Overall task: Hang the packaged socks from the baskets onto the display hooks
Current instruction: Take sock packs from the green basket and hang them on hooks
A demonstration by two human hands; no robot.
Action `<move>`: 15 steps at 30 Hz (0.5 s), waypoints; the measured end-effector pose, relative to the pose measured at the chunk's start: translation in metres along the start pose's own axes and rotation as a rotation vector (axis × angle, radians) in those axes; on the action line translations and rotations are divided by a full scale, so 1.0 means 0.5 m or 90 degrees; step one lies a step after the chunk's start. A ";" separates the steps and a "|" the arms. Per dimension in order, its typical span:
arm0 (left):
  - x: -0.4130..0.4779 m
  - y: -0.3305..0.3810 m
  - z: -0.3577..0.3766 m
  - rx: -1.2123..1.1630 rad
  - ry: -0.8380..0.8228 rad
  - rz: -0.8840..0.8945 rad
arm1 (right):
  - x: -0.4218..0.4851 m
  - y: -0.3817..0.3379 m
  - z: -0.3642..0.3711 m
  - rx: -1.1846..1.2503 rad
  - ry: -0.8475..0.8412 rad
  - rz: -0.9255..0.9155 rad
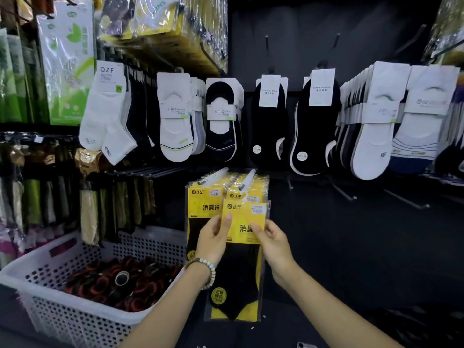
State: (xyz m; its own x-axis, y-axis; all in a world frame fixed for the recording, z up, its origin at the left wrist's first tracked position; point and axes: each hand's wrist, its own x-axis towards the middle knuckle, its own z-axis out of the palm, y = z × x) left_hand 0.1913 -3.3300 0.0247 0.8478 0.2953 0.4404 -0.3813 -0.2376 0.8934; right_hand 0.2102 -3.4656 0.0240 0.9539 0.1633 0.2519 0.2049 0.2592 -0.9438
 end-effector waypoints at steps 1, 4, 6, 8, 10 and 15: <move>0.000 -0.004 0.003 -0.002 -0.016 -0.010 | 0.005 0.001 -0.007 -0.009 0.026 -0.008; 0.001 -0.011 0.009 0.018 -0.053 -0.025 | 0.028 0.000 -0.015 -0.053 0.081 -0.039; 0.007 -0.014 0.013 0.018 -0.055 -0.028 | 0.047 -0.002 -0.008 -0.084 0.093 -0.060; 0.013 -0.018 0.012 0.024 -0.041 -0.026 | 0.068 0.002 0.005 -0.119 0.093 -0.076; 0.020 -0.025 0.008 0.039 -0.026 -0.020 | 0.087 0.012 0.018 -0.150 0.107 -0.072; 0.054 -0.058 0.002 0.080 -0.044 0.004 | 0.123 0.044 0.031 -0.146 0.153 -0.042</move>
State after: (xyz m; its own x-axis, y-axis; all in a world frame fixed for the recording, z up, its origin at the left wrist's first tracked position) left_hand 0.2258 -3.3163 0.0107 0.8708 0.2304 0.4343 -0.3407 -0.3541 0.8709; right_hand 0.2701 -3.4349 0.0220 0.9557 -0.0822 0.2827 0.2863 0.0365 -0.9574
